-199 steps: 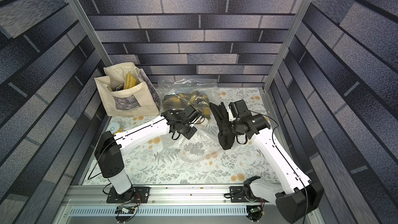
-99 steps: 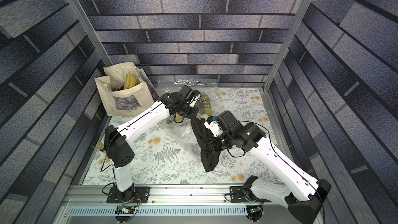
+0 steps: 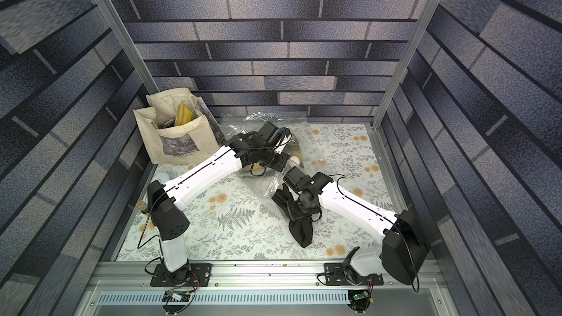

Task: Place the folded shirt into the vacuum bag
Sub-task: Place the shirt in the vacuum bag.

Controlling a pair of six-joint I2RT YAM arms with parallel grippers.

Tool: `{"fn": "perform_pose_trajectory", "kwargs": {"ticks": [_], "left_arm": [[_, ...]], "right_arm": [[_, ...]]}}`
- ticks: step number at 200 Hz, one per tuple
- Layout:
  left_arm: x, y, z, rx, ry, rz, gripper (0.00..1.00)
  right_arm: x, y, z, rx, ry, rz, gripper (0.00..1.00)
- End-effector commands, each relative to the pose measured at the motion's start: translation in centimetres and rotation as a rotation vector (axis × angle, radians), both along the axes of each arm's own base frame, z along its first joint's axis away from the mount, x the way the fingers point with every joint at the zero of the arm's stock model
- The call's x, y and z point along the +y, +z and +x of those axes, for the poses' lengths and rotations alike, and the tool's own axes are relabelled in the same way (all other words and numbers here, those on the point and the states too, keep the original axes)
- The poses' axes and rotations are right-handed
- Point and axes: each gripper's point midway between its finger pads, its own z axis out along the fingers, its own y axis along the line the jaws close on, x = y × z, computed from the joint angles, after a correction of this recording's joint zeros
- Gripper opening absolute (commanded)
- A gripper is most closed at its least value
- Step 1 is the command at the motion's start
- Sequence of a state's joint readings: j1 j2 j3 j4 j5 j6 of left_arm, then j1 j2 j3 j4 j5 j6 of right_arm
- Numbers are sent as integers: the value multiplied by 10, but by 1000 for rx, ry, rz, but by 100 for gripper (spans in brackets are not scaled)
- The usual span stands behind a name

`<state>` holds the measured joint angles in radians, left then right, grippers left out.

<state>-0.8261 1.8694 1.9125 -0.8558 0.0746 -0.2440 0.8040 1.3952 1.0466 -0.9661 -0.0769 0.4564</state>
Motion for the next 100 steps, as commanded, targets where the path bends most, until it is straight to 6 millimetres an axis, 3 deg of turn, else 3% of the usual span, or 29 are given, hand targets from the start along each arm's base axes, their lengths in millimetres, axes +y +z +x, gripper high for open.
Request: {"fn": "perform_pose_trajectory", "kwargs": {"ticks": [1, 28, 48, 72, 91, 100], "left_arm": [[5, 45, -11, -73, -9, -87, 0], [3, 40, -14, -53, -5, -102, 0], [0, 45, -18, -60, -8, -124, 0], [4, 51, -21, -70, 2, -147, 0], [10, 49, -20, -68, 12, -142, 1], [11, 48, -20, -67, 14, -141, 0]], "right_arm": [[26, 26, 17, -108, 2, 96, 0], [64, 59, 22, -184, 123, 197, 0], [80, 61, 33, -229, 160, 239, 0], [82, 25, 41, -191, 164, 213, 0], [71, -9, 42, -140, 131, 156, 0], [64, -16, 47, -134, 91, 143, 0]]}}
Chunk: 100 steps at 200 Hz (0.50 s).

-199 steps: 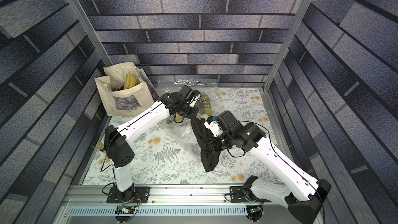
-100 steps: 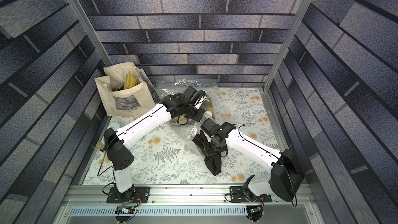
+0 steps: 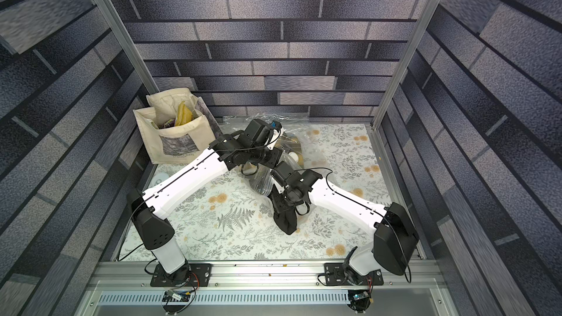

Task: Place the folded shirt into the vacuum bag
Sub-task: Place the shirt in the vacuum bag.

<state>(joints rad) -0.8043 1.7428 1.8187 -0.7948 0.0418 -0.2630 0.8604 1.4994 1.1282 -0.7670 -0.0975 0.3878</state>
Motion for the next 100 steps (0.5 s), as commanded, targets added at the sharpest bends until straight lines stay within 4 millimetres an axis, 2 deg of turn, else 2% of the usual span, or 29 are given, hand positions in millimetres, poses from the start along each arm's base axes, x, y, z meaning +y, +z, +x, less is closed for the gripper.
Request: {"fn": "perform_pose_trajectory", "kwargs": {"ticks": [1, 10, 26, 41, 44, 53, 74, 86, 100], "left_arm": [[-12, 17, -20, 1, -45, -80, 1], [-11, 17, -22, 3, -47, -84, 1], [-14, 18, -25, 6, -53, -100, 1], [-18, 18, -29, 8, -66, -108, 1], [-20, 18, -31, 9, -71, -108, 1], [-23, 18, -35, 9, -84, -111, 1], [-28, 14, -42, 12, -101, -113, 1], [-27, 12, -42, 14, -95, -111, 1], [-22, 11, -40, 11, -80, -109, 1]], "right_arm": [[0, -25, 19, -9, -42, 6, 0], [-14, -35, 20, 4, -93, -19, 0], [-19, -24, 33, -30, -160, 12, 0], [-9, -6, 41, -67, -161, 72, 0], [-2, 8, 47, -91, -159, 105, 0], [7, 23, 54, -115, -153, 148, 0], [28, 45, 64, -135, -143, 246, 0], [35, 40, 67, -116, -155, 268, 0], [36, 14, 65, -70, -173, 240, 0]]}}
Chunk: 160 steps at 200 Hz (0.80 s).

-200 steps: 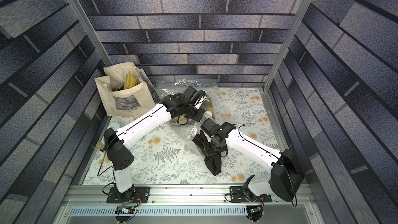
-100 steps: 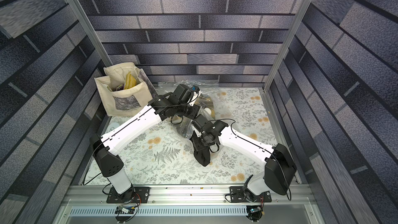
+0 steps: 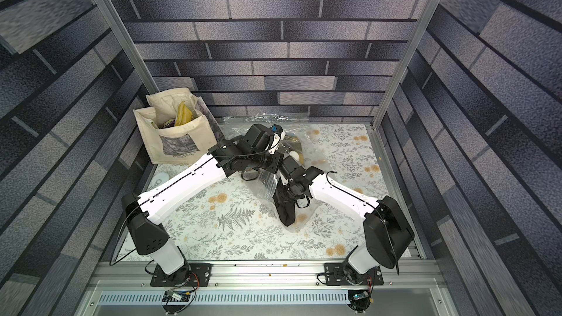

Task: Place the folded shirt into the vacuum bag
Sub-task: Place the shirt in the vacuum bag.

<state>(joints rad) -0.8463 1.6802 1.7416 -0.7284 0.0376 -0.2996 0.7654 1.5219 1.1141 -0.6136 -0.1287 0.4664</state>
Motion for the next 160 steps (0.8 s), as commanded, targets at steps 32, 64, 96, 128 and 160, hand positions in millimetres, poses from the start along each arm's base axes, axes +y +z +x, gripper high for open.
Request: {"fn": "perform_pose_trajectory", "kwargs": {"ticks": [32, 64, 96, 128, 160], "left_arm": [[-5, -2, -19, 38, -47, -52, 1], [2, -9, -18, 50, -38, -41, 1], [7, -7, -18, 42, -28, -43, 1], [10, -4, -21, 35, -28, -43, 1], [1, -17, -31, 39, -52, 2, 2]], "right_arm": [[13, -44, 4, 46, -22, 29, 21], [12, -17, -9, 90, 16, 112, 67], [-18, -9, -24, 130, -15, 86, 85], [-77, -28, -27, 106, -168, -134, 85], [-115, -35, -11, 12, -325, -308, 74]]}}
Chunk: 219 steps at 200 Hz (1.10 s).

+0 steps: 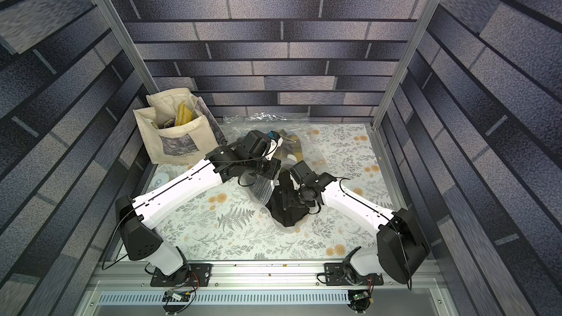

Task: Place the folded shirt into the vacuum bag
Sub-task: Place the shirt in the vacuum bag.

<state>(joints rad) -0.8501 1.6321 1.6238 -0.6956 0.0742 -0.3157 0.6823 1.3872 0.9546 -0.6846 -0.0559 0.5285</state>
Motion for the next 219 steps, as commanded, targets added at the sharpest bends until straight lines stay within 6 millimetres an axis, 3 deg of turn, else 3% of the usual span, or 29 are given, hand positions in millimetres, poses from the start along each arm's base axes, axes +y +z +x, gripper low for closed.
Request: {"fn": "perform_pose_trajectory", "kwargs": {"ticks": [1, 29, 51, 67, 98, 128, 152, 175, 205, 219], "left_arm": [[-5, 4, -16, -12, -36, -3, 2], [-16, -17, -29, 25, -54, 17, 3], [-21, -25, -36, 37, -64, 21, 3], [-21, -27, -38, 36, -65, 31, 3], [-16, -29, -41, 37, -72, 50, 3], [-15, -31, -47, 45, -90, 52, 3], [-14, -36, -48, 53, -87, 61, 3], [-11, -39, -48, 55, -80, 63, 3], [-9, -39, -41, 57, -57, 49, 3], [-9, -36, -37, 54, -47, 37, 3]], "right_arm": [[-49, -14, 4, -29, -153, -215, 74], [-35, -29, 10, -15, -185, -162, 66], [-44, -47, 17, -22, -219, -235, 49], [-54, -51, 24, -53, -242, -298, 31], [-73, -41, 41, -159, -332, -383, 9], [-76, -33, 57, -264, -457, -331, 2], [-60, -41, 72, -259, -422, -320, 14], [-63, -28, 71, -262, -384, -351, 38], [-67, -9, 52, -224, -293, -348, 70], [-65, -4, 36, -173, -248, -320, 78]]}}
